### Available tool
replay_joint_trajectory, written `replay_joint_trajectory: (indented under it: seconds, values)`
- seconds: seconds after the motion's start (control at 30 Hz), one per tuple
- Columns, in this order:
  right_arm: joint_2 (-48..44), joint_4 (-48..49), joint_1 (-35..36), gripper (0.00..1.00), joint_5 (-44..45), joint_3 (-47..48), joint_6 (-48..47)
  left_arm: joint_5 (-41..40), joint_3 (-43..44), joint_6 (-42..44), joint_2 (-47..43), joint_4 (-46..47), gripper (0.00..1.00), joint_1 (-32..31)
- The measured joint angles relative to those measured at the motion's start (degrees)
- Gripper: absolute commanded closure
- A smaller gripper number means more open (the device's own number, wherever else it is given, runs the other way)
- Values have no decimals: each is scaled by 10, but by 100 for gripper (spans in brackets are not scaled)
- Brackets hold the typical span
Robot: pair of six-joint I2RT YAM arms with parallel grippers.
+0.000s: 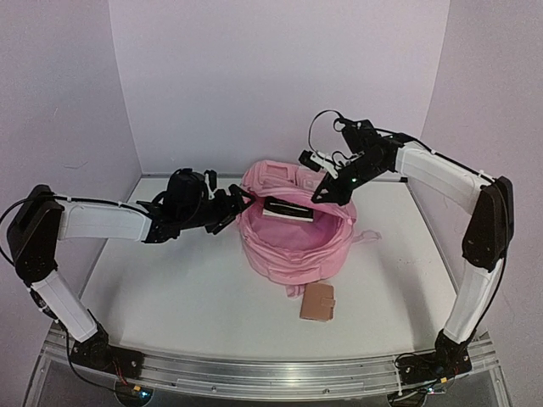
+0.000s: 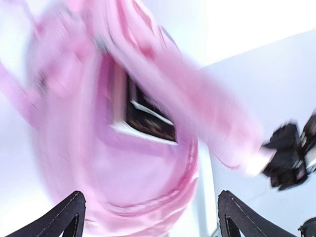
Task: Pack the student bag
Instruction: Place the book in the student bag.
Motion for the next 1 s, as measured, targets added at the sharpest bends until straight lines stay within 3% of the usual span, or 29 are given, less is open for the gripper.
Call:
replay_joint_trajectory:
  seconds: [0.2, 0.4, 0.5, 0.67, 0.87, 1.0]
  values:
    - [-35, -10, -6, 100, 28, -92, -145, 5, 15, 38, -4, -50, 20, 59]
    - [-34, -6, -5, 100, 58, -139, -219, 65, 94, 71, 83, -59, 40, 108]
    - [-34, 0, -5, 100, 65, -149, -230, 98, 134, 83, 128, -59, 45, 115]
    - [-26, 3, -5, 100, 66, -152, -231, 147, 205, 85, 196, -52, 42, 115]
    - [-18, 3, -4, 100, 65, -153, -229, 173, 211, 50, 233, -17, 36, 114]
    - [-18, 4, -4, 100, 65, -153, -227, 181, 216, 27, 257, -3, 50, 114]
